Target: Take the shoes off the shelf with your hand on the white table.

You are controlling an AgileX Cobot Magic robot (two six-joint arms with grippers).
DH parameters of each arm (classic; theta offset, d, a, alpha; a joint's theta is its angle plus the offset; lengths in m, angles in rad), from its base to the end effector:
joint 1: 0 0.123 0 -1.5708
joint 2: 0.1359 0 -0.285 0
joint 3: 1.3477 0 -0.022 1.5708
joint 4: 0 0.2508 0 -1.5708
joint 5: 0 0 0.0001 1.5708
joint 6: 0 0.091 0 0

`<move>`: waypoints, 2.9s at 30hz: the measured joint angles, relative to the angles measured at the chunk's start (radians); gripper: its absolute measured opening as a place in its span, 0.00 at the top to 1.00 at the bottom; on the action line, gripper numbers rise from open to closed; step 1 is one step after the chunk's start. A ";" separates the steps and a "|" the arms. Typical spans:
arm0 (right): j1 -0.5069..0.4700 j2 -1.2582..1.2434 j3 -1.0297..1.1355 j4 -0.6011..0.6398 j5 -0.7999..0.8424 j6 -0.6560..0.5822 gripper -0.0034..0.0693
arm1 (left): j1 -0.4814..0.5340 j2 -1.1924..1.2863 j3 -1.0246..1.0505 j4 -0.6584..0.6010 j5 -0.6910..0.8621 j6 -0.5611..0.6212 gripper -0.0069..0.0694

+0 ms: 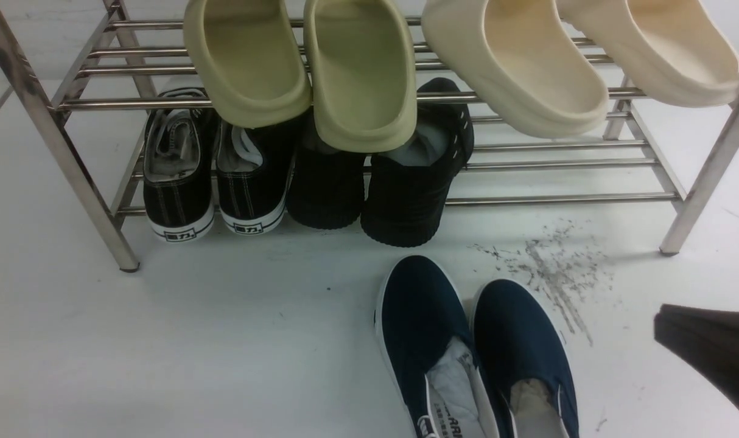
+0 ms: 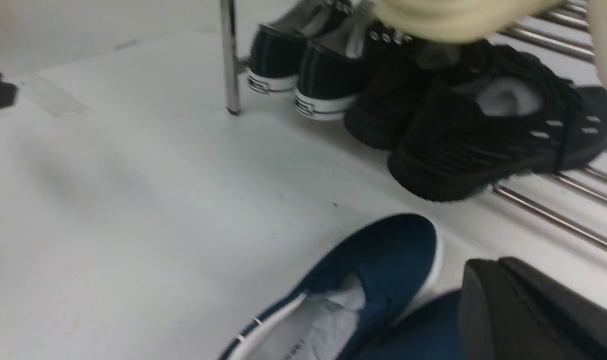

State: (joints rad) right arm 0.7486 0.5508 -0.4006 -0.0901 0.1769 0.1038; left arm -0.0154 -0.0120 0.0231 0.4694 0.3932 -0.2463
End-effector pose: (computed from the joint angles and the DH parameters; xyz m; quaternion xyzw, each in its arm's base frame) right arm 0.0887 0.0804 0.2882 -0.2774 0.7359 0.2244 0.5755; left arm 0.0520 0.0150 0.1745 0.0302 0.7965 0.1220 0.5915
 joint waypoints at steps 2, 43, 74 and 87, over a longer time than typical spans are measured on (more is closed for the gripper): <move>-0.090 -0.052 0.051 0.036 0.008 -0.039 0.92 | 0.000 0.000 0.000 0.000 0.000 0.000 0.60; -0.817 -0.561 0.415 0.115 0.213 -0.121 0.87 | 0.000 0.000 0.000 0.000 0.000 0.000 0.60; -0.817 -0.561 0.415 0.116 0.213 -0.121 0.82 | 0.000 0.000 0.000 0.000 0.000 0.000 0.60; -0.817 -0.561 0.415 0.116 0.213 -0.121 0.80 | 0.000 0.000 0.000 0.000 0.000 0.000 0.60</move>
State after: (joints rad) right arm -0.0687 -0.0102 0.0140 0.0261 0.3902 -0.0168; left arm -0.0154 -0.0120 0.0231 0.4694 0.3932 -0.2463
